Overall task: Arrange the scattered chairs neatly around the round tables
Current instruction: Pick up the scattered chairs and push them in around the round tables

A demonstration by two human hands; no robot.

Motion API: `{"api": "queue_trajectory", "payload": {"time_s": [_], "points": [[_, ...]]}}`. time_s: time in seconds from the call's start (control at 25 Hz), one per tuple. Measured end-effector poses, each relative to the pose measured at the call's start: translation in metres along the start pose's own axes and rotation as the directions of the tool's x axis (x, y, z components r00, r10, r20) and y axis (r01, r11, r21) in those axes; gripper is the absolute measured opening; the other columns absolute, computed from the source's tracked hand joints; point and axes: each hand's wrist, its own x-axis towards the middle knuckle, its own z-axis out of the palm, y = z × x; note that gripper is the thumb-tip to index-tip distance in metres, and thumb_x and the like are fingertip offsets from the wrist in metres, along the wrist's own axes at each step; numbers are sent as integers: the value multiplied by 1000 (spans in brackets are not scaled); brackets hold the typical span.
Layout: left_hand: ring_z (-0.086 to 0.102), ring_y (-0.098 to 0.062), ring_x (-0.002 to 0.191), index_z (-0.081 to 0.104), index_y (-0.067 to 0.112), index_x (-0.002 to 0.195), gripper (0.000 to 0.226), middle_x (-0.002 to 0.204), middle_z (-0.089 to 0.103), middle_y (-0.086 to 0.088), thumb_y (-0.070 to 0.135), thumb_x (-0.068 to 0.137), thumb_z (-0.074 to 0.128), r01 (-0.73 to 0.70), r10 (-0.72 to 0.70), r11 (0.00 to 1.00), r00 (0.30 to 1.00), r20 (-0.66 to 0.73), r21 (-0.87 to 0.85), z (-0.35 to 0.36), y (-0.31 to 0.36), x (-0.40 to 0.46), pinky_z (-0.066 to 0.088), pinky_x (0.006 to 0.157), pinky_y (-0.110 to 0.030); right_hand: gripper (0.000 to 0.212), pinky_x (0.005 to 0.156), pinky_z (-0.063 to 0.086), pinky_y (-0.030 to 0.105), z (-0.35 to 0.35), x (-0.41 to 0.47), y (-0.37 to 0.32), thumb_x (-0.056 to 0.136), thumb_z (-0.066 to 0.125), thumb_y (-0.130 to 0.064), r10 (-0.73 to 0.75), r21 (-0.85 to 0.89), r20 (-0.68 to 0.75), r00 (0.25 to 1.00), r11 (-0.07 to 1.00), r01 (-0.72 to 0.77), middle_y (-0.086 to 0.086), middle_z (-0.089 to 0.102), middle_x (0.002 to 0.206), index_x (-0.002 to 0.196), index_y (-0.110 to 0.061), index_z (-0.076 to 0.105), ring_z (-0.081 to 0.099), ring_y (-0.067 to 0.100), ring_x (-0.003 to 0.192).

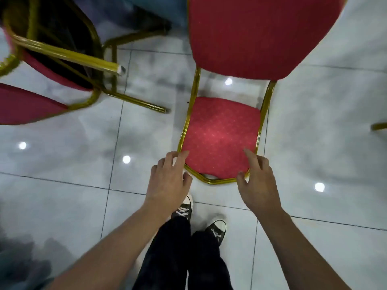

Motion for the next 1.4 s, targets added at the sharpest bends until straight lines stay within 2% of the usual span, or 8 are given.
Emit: {"api": "queue_trajectory", "payload": {"time_s": [0.24,0.36,0.6,0.84,1.0,1.08,1.2,1.4], "points": [[32,-42,144,4,39,159,74,163,17,-17,45,101,50,144,-123,978,982,143,-150,196,-105,145,35,113,-59,89,102,45,57,187,121,145,90,68,-41,301,128,-54,952,948,-292,25,37,142,159,-30,12,49,47,122],[33,-40,145,-7,39,158,88,164,22,-15,52,97,55,328,-272,905,935,225,-270,251,-144,197,33,115,-51,101,106,41,55,241,157,192,82,72,-58,499,308,-111,859,839,-448,24,34,144,158,-27,13,45,48,128],[60,-24,121,33,23,147,81,134,60,0,39,83,80,471,-393,606,878,274,-641,285,-149,237,51,103,-46,97,99,52,52,248,184,226,66,82,-65,647,611,23,762,595,-523,3,58,124,138,-13,43,60,30,115],[52,-24,130,19,30,155,108,146,49,-3,46,72,87,392,-362,751,918,165,-531,177,-100,139,47,108,-43,104,93,56,49,147,99,180,51,71,-89,643,537,-21,766,653,-534,6,67,113,121,-12,61,66,29,103],[46,-22,121,19,38,157,93,144,35,-14,55,83,73,327,-336,839,940,58,-435,47,-34,42,42,107,-40,77,81,59,39,18,16,114,54,75,-82,660,616,35,751,577,-536,2,72,95,94,-17,70,70,24,89],[47,-31,127,33,37,153,77,141,34,-16,52,87,69,332,-352,849,936,30,-411,-22,-1,1,39,111,-38,56,71,56,29,-49,-25,75,64,78,-72,658,686,55,751,522,-507,-5,71,87,83,-20,67,69,15,82],[44,-38,128,47,36,146,62,136,41,-18,51,89,67,331,-356,875,934,-6,-352,-126,52,-45,37,115,-43,43,75,57,33,-153,-71,27,75,81,-52,674,798,77,735,401,-450,2,73,94,91,-14,69,70,20,85],[47,-33,126,68,27,121,28,116,64,-11,32,94,64,235,-287,919,949,-131,-316,-245,129,-88,38,107,-44,28,58,50,31,-278,-113,-39,84,73,-21,723,942,162,672,88,-323,6,62,80,104,-5,62,59,19,66]]}}
